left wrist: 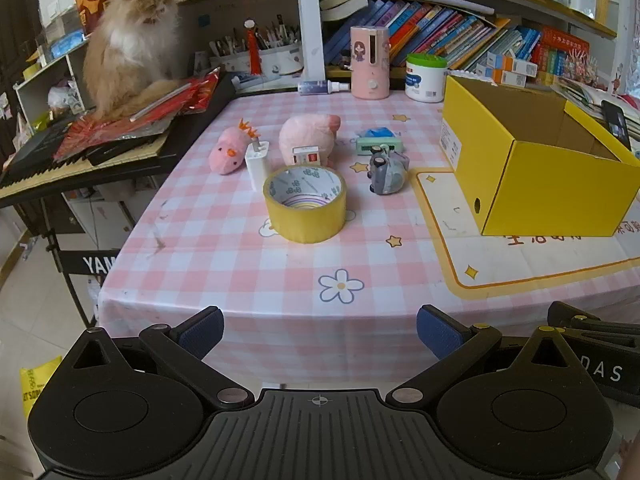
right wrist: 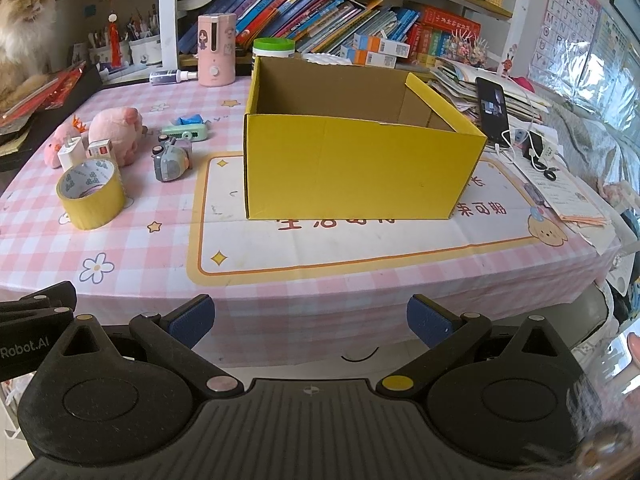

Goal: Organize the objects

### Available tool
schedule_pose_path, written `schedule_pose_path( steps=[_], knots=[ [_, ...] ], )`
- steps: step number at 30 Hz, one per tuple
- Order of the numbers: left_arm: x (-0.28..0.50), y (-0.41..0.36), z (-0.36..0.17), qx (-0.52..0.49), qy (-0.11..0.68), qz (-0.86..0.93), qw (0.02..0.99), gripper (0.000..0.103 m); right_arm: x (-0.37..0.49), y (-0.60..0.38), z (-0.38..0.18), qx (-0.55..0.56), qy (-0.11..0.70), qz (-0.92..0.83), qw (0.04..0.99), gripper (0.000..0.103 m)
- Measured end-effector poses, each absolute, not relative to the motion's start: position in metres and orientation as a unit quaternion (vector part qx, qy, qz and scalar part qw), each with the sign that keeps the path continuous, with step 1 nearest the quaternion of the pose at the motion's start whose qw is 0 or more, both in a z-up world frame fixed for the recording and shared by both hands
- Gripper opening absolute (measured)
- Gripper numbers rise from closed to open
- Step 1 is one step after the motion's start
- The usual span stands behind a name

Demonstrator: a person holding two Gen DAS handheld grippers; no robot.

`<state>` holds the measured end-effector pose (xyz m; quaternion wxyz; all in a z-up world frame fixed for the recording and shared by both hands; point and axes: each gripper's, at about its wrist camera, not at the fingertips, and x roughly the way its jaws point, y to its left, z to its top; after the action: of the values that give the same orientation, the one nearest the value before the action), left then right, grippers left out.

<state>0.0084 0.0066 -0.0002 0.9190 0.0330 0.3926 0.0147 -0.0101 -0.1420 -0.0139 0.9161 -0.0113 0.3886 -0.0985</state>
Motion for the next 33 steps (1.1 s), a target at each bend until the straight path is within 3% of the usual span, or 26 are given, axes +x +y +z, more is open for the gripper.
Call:
schedule_pose_path(
  steps=[33],
  knots=[
    [0.0055, 0.0059, 0.0038, 0.036, 0.386, 0.005, 0.922, 0.103, -0.0154, -0.1457, -0.014, -0.003, 0.389, -0.097, 0.916, 0.103]
  ],
)
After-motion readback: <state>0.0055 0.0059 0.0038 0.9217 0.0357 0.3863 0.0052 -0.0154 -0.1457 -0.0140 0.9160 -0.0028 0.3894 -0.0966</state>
